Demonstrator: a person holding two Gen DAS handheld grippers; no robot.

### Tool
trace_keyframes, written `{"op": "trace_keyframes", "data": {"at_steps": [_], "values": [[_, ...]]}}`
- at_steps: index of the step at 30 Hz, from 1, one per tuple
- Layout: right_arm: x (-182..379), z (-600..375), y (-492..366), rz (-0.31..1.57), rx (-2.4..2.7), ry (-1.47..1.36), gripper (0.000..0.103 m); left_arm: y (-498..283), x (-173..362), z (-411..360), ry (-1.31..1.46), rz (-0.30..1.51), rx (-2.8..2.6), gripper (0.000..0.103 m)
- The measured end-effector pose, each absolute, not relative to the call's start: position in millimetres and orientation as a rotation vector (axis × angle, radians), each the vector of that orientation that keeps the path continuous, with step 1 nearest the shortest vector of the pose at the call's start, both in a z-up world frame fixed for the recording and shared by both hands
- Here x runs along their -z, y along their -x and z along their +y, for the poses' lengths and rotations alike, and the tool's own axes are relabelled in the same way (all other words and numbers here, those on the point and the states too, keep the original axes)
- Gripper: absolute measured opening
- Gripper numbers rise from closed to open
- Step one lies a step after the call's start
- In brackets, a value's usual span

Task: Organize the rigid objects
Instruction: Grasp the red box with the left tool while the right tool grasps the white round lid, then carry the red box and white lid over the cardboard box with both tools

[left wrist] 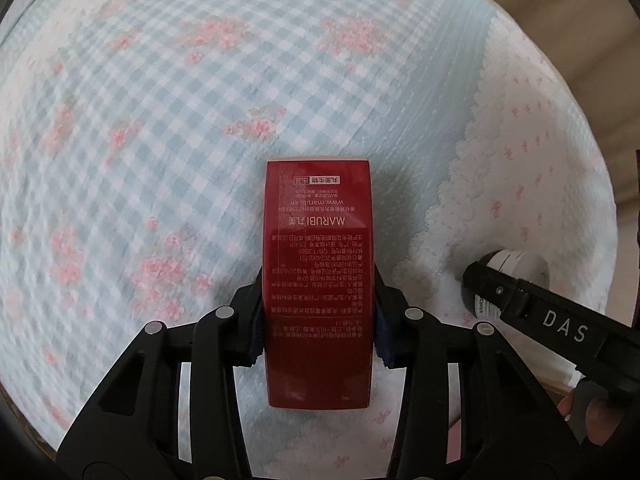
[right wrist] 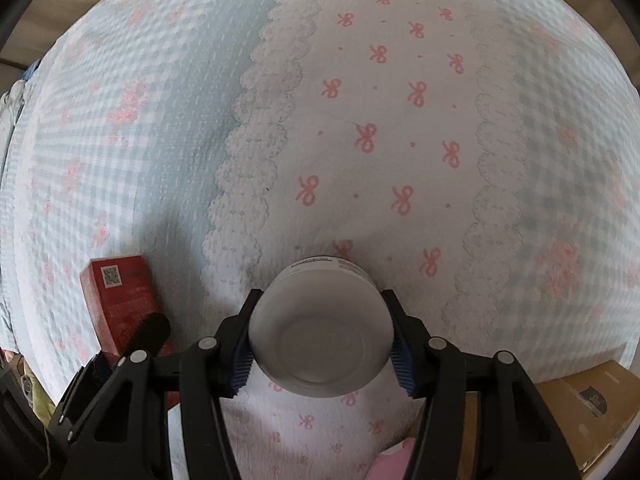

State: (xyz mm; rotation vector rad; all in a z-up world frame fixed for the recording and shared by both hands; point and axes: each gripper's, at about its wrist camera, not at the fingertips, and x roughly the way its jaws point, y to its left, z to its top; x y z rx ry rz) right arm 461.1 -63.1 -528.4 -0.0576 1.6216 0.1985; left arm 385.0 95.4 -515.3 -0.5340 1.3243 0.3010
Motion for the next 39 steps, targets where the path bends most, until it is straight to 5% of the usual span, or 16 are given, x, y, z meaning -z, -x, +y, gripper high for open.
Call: {"op": "trace_keyframes", "data": {"at_steps": [28, 39], "values": [[510.6, -71.3, -432.3, 1.610, -0.234, 0.078, 0.053, -345.7, 511.0, 102.5, 0.385, 1.390, -0.195, 0.038], [444.5, -74.2, -431.1, 1.512, -0.284, 0.022, 0.053, -325.5, 435.1, 115.5, 0.348, 1.295, -0.184, 0.038]]}}
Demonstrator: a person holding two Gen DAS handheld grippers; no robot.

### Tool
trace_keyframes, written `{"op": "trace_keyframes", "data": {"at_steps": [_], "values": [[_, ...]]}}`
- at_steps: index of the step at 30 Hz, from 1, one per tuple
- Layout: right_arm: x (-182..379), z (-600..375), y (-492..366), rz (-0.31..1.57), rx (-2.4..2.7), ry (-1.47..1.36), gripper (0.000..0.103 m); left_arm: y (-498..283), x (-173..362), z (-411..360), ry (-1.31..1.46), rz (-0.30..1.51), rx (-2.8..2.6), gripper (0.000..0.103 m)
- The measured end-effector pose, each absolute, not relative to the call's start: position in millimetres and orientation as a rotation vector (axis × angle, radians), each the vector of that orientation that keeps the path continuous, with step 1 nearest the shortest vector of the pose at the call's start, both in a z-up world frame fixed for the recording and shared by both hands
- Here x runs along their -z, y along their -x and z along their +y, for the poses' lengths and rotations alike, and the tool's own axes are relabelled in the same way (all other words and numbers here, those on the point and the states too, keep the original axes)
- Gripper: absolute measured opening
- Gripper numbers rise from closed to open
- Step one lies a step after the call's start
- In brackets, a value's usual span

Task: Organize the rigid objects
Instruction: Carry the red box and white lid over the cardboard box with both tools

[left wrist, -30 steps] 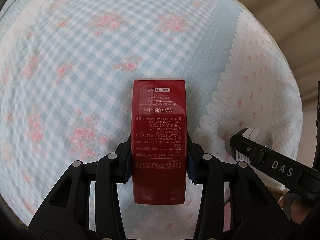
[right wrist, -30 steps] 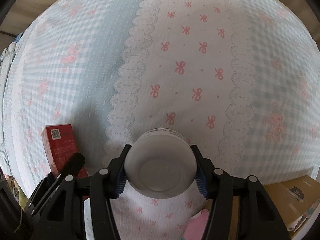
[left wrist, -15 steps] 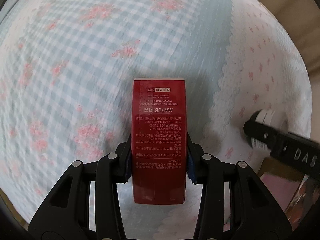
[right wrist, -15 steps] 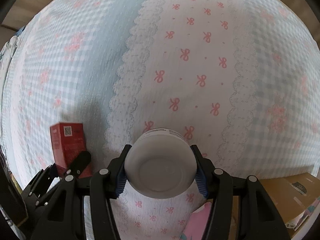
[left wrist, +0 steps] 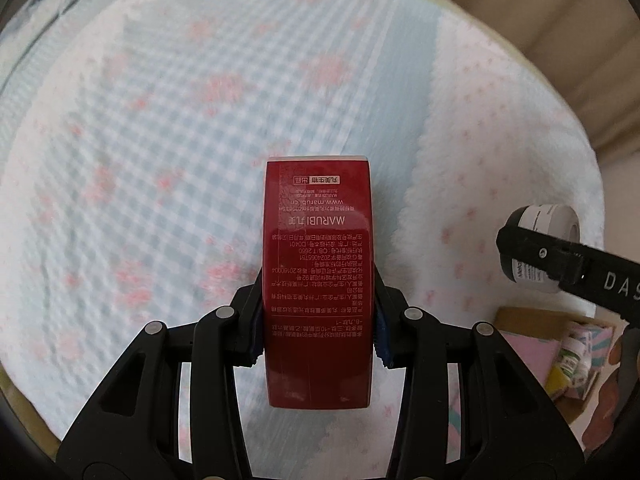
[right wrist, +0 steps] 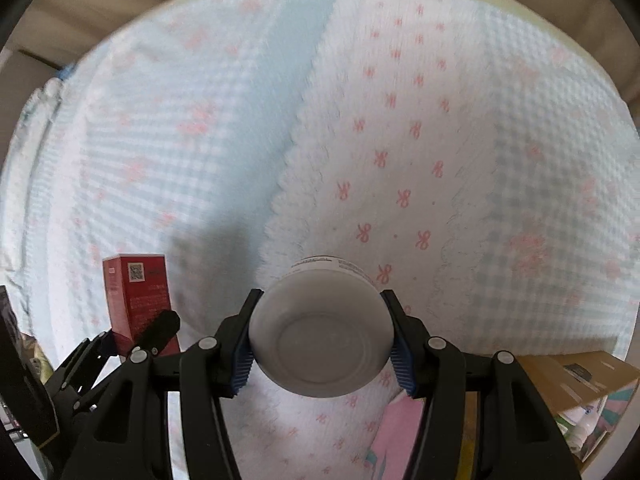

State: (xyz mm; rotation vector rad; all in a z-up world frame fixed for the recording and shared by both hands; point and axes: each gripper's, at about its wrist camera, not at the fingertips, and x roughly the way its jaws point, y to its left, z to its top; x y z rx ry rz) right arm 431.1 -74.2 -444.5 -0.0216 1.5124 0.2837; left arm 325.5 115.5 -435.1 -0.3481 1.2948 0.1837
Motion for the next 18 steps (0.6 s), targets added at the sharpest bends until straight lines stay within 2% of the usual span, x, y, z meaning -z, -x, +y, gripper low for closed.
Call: {"op": "trace_keyframes", "data": {"at_steps": [11, 18], "values": [[334.8, -123.7, -399.5, 1.392, -0.352, -0.102, 0.053, -293.0, 313.3, 58.9, 0.182, 1.180, -0.049, 0.038], [286.6, -183.7, -361.6, 1.319, -0.305, -0.119, 0.053, -284.9, 279.3, -10.3, 0.128, 1.136, 0.052, 0.038]]}}
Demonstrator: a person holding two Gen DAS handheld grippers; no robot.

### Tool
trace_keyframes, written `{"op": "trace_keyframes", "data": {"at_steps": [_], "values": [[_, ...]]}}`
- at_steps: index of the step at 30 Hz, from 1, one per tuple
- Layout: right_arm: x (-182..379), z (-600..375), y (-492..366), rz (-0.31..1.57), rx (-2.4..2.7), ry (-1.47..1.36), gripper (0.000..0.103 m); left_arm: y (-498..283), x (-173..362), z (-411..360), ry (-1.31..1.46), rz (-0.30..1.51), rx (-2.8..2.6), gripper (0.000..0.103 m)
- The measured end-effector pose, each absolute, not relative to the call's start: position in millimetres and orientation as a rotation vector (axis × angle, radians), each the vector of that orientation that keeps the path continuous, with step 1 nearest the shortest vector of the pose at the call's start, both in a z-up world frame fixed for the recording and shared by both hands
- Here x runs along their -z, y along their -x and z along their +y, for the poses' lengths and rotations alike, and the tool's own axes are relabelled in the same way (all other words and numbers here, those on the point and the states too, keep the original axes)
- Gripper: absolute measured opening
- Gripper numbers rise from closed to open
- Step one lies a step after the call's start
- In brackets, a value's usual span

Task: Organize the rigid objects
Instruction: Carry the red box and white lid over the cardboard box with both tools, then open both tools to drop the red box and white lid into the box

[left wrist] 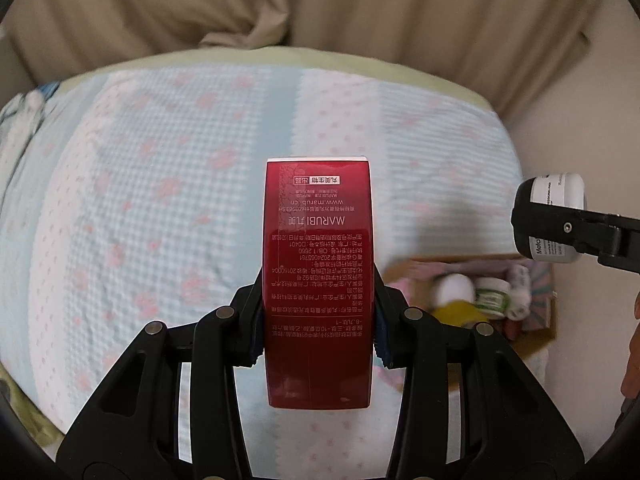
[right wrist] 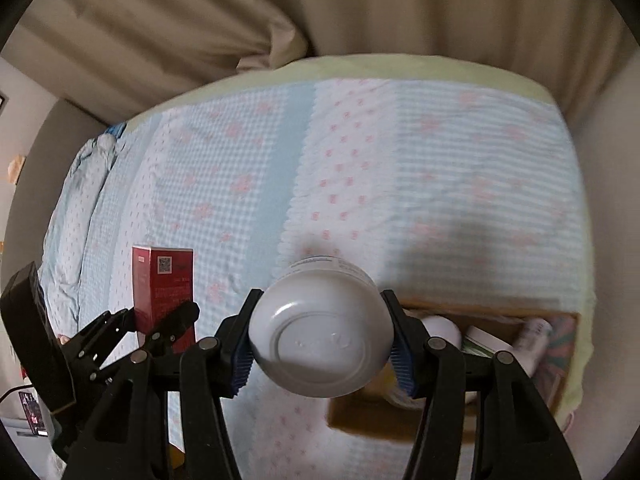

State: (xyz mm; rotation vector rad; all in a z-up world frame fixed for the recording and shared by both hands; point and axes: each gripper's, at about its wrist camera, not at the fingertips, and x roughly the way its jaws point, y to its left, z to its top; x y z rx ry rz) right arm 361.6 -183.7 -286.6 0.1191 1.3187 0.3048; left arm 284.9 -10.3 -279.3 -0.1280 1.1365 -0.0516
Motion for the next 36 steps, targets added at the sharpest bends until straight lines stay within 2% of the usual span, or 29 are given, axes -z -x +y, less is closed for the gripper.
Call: {"op": "trace_keyframes", "data": {"at_steps": [10, 20, 30, 36], "values": [[275.9, -299.6, -306.3, 1.308, -0.141, -0.184, 0.053, -273.2, 291.3, -114.2, 0.084, 1.171, 0.203, 0.038], [335.7, -363.4, -262.0, 1.438, -0.053, -0.227, 0.053, -271.3, 353.8, -172.1, 0.021, 1.281, 0.241, 0.038], [412.0, -362.1, -252.0, 1.529, -0.124, -0.244, 0.053, -285.7, 406.1, -186.2, -0.063, 1.361, 0.203, 0.038], [433.3, -357.2, -257.2, 1.563, -0.177, -0.204, 0.053, -288.8, 418.6, -188.7, -0.096, 1.398, 0.189, 0.039]]}}
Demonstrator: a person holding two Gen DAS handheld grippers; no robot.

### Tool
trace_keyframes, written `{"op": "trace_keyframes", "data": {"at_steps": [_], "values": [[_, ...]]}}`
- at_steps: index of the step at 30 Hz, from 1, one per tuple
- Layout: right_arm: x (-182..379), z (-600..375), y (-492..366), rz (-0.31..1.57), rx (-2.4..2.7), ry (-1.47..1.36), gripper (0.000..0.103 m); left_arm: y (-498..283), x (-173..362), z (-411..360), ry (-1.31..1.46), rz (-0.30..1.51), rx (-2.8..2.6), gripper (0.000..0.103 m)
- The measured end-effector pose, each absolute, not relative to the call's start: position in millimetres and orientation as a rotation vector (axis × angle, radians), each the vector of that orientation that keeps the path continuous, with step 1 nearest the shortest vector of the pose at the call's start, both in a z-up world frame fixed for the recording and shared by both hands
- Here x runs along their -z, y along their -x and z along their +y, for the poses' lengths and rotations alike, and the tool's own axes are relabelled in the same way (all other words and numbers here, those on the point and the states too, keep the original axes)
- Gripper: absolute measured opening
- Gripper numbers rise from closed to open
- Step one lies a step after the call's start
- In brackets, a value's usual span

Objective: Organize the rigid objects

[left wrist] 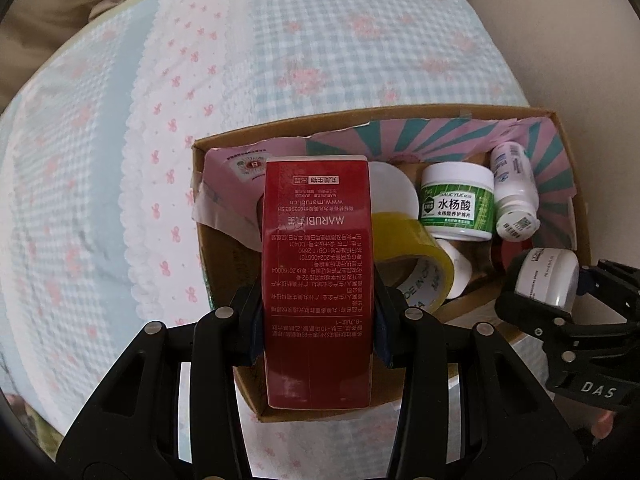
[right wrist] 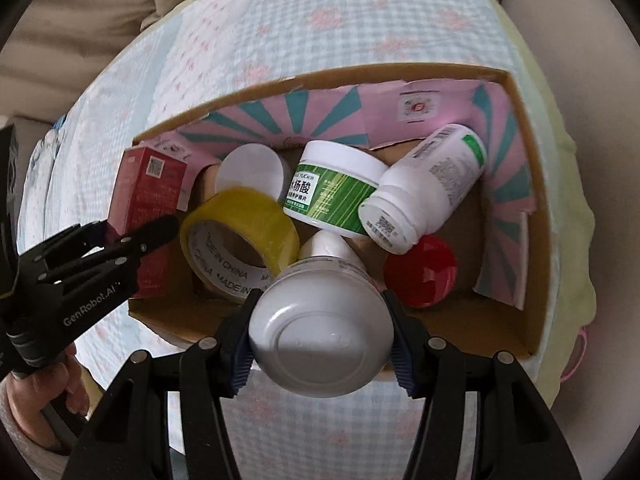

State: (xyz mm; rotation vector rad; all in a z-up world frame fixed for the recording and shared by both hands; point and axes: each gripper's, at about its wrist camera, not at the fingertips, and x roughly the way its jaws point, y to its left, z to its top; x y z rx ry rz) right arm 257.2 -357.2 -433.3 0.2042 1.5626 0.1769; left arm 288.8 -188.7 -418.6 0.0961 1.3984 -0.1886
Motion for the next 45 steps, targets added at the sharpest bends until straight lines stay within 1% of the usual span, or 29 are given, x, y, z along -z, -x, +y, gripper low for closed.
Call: {"op": "trace_keyframes", "data": {"at_steps": [1, 2, 3, 4, 5, 11, 16, 22, 27, 30, 32, 35, 39, 42, 45], "values": [[434.7, -355.2, -258.2, 1.568, -0.183, -0.189, 0.053, -289.8, 418.9, -190.5, -0.112, 1.407, 0.184, 0.047], [436.4, -353.8, -258.3, 1.571, -0.189, -0.170, 0.054, -290.3, 416.6, -191.7, -0.115, 1.405, 0.186, 0.062], [436.8, -352.9, -257.7, 1.571, -0.187, -0.152, 0.059, -291.0, 412.1, -192.3, -0.108, 1.401, 0.196, 0.103], [436.7, -352.3, -257.2, 1.575, -0.187, -0.145, 0.084, -291.3, 404.0, -191.4, -0.089, 1.380, 0.211, 0.103], [436.2, -352.4, -255.2, 1.589, -0.202, -0.138, 0.103, -291.6, 398.3, -191.3, -0.082, 1.367, 0.220, 0.103], [426.5, -356.1, -243.4, 1.547, -0.210, -0.026, 0.103, -290.7, 383.6, -190.6, -0.137, 1.331, 0.234, 0.103], [427.4, -359.5, -238.4, 1.550, -0.186, -0.078, 0.103, -287.2, 380.3, -186.3, -0.132, 1.329, 0.245, 0.103], [417.2, -355.6, -232.6, 1.539, -0.144, -0.091, 0.103, -274.6, 363.8, -181.0, -0.143, 1.311, 0.254, 0.103], [392.9, -345.8, -230.0, 1.503, -0.110, -0.082, 0.103, -262.2, 341.7, -167.6, -0.129, 1.289, 0.248, 0.103], [370.0, -336.6, -227.5, 1.473, -0.096, -0.091, 0.103, -249.2, 318.8, -151.7, -0.097, 1.264, 0.239, 0.103], [349.2, -322.8, -222.7, 1.436, -0.088, -0.084, 0.103, -236.9, 293.0, -135.3, -0.071, 1.230, 0.236, 0.103], [300.6, -300.6, -214.4, 1.337, -0.086, -0.082, 0.103, -218.4, 247.3, -109.9, -0.043, 1.152, 0.239, 0.103], [222.2, -265.7, -200.8, 1.170, -0.091, -0.066, 0.103, -190.0, 171.4, -78.6, -0.088, 0.976, 0.219, 0.103], [165.0, -241.8, -187.2, 1.045, -0.082, -0.058, 0.103, -161.8, 111.6, -48.6, -0.059, 0.822, 0.211, 0.103], [110.3, -219.1, -166.2, 0.906, -0.074, -0.050, 0.103, -135.3, 70.2, -23.7, -0.038, 0.708, 0.188, 0.103]]}}
